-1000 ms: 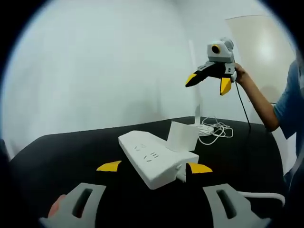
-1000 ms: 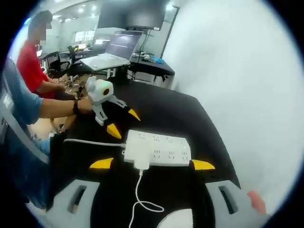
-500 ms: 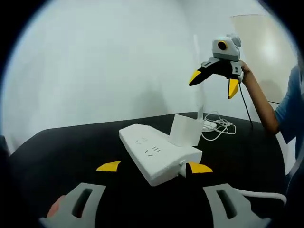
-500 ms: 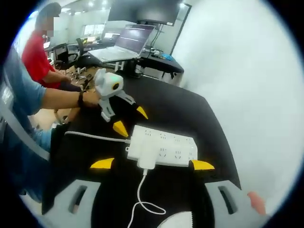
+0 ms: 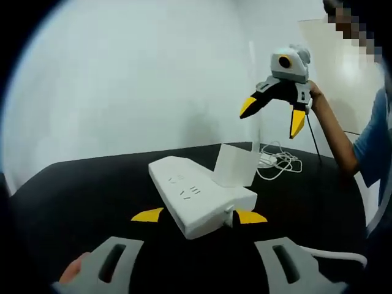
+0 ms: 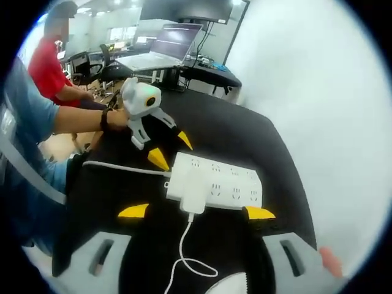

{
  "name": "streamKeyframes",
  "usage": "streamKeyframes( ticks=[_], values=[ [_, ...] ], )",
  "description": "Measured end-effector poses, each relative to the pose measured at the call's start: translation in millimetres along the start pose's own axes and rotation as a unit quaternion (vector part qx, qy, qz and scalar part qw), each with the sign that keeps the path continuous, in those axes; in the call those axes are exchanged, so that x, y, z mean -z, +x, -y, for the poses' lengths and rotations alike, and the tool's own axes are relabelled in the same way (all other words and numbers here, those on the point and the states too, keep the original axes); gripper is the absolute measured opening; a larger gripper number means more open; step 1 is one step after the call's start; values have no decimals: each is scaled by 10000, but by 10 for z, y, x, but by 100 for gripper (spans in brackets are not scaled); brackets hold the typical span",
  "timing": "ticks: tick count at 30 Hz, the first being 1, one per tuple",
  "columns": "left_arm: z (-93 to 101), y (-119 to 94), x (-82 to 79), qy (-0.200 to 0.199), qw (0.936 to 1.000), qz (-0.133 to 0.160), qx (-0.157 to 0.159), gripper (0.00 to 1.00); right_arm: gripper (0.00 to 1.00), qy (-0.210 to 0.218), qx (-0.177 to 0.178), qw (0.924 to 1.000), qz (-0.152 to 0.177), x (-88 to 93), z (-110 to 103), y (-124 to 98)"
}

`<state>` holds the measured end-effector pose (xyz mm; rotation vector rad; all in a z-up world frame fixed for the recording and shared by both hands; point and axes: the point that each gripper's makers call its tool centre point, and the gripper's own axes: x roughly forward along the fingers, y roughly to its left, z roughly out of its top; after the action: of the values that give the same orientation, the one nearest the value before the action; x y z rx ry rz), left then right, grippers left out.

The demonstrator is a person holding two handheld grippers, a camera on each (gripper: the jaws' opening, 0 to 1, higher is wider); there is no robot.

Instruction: Insert the desk lamp plug into the socket, turn on the power strip switch, turn on the lamp switch, then turn off the lamp switch, turn off the power strip switch, and remove the plug from the socket.

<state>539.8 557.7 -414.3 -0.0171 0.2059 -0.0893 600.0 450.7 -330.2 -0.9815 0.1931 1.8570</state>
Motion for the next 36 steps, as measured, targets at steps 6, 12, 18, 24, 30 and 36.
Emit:
streamKeyframes(
  ticks=[6,12,18,24,30,36],
  values=[
    [21,6,8,-77,10000,-37,27,36,59,-18,-37,10000,-18,4,-31,10],
    [22,-9,5,-172,9998,-29,60,34,59,-15,-63,10000,-22,6,-37,19],
    [27,-4,9,-306,9995,-51,75,33,59,-13,-61,10000,-54,29,-25,16],
    [32,-10,15,-420,9990,-90,94,31,59,-9,-82,9999,-77,40,-26,31],
    [4,0,8,-375,9992,-110,84,25,58,-13,-102,9999,-94,44,-32,40],
    [0,5,7,-355,9993,-97,96,26,58,-22,-99,9999,-123,58,-28,40]
  ],
)
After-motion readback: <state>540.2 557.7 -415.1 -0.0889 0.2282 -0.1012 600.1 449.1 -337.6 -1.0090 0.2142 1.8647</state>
